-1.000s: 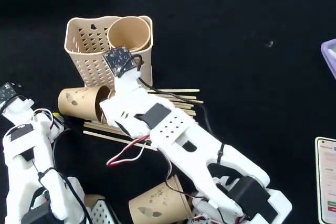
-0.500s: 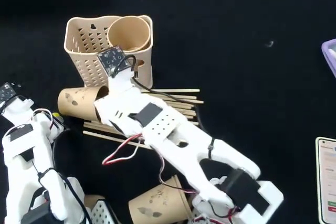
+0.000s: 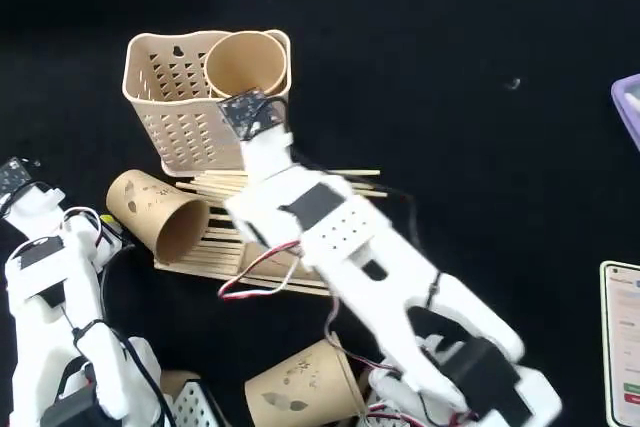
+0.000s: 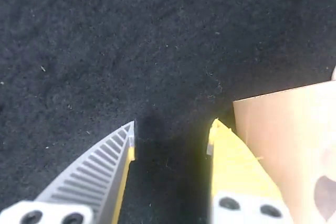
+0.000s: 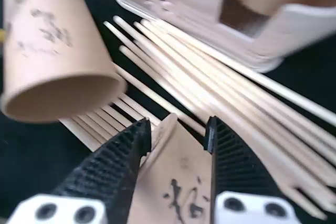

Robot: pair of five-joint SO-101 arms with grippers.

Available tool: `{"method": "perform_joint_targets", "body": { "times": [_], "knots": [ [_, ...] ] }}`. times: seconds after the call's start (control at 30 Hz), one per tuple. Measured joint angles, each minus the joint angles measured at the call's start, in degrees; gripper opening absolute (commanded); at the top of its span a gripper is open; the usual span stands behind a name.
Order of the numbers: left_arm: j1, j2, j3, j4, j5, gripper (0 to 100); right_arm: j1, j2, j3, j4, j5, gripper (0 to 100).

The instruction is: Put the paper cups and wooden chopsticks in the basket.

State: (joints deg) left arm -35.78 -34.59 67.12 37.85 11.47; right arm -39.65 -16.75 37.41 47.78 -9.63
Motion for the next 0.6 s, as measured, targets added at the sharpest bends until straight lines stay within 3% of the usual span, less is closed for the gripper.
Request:
{"method": "perform_joint_targets", "body": {
  "times": [0.33, 0.4, 0.6],
  "knots": [
    [0.0, 0.0, 0.0, 0.0, 0.0, 22, 4.04, -11.87, 0.0, 15.91, 19.87, 17.5],
    [0.0, 0.0, 0.0, 0.0, 0.0, 22, 4.04, -13.19, -0.09, 16.62, 19.69, 18.0],
    [0.0, 0.0, 0.0, 0.0, 0.0, 22, 1.76, -13.54, -1.67, 16.88, 11.16, 33.0]
  ]
}}
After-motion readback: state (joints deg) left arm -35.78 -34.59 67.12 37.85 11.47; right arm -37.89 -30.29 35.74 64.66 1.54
